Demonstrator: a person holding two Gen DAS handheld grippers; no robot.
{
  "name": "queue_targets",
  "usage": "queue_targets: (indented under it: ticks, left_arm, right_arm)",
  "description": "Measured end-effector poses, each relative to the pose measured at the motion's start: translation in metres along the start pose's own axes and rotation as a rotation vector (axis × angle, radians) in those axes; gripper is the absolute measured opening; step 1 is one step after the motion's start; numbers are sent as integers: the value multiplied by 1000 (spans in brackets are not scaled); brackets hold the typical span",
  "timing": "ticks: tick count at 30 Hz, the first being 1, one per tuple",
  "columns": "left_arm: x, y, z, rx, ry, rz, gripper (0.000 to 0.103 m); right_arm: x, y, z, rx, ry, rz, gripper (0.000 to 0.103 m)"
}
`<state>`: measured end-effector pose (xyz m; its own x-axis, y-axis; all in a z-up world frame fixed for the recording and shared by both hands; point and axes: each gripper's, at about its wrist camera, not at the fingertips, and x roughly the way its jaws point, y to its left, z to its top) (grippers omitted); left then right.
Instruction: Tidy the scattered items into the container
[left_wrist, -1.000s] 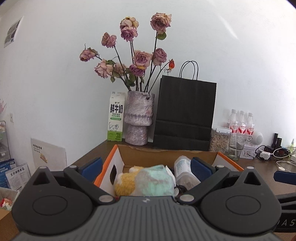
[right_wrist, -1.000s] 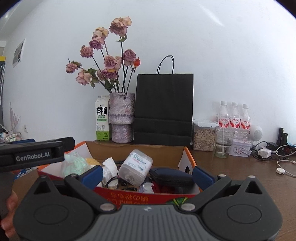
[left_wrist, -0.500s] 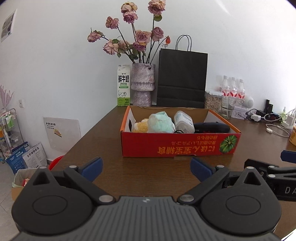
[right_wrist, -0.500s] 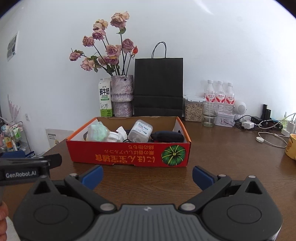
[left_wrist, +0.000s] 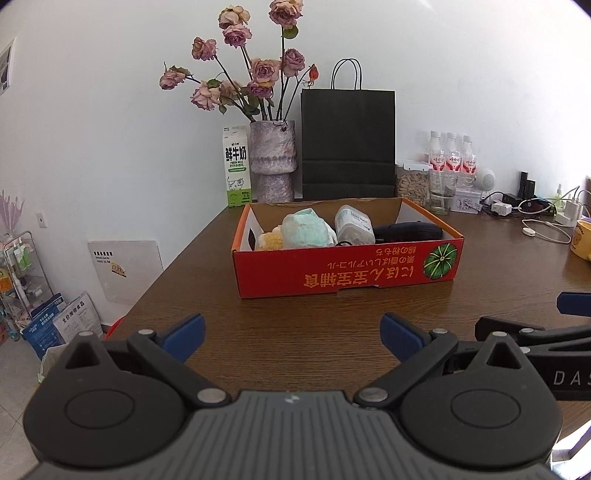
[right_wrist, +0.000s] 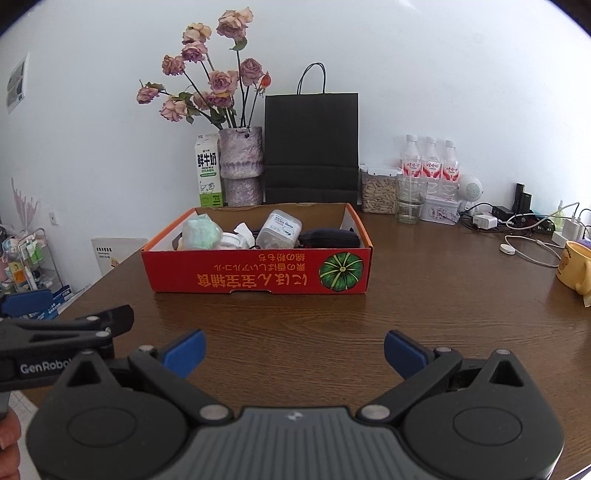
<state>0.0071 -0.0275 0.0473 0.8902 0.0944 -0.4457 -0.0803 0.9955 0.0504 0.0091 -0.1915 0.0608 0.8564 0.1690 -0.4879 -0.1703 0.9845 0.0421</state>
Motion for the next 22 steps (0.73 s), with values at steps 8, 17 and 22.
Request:
queue_targets:
  ticks: [8, 17, 22]
  left_arm:
    - [2, 2, -1, -7, 8, 0, 103]
    - [4, 1, -2, -11, 21, -3, 103]
    - [3, 0, -4, -14, 16, 8, 103]
  right_arm:
    - [3, 1, 0, -5, 8, 11, 103]
    - [5, 1, 0, -4, 16, 10, 103]
    - [7, 0, -1, -3, 19, 9, 103]
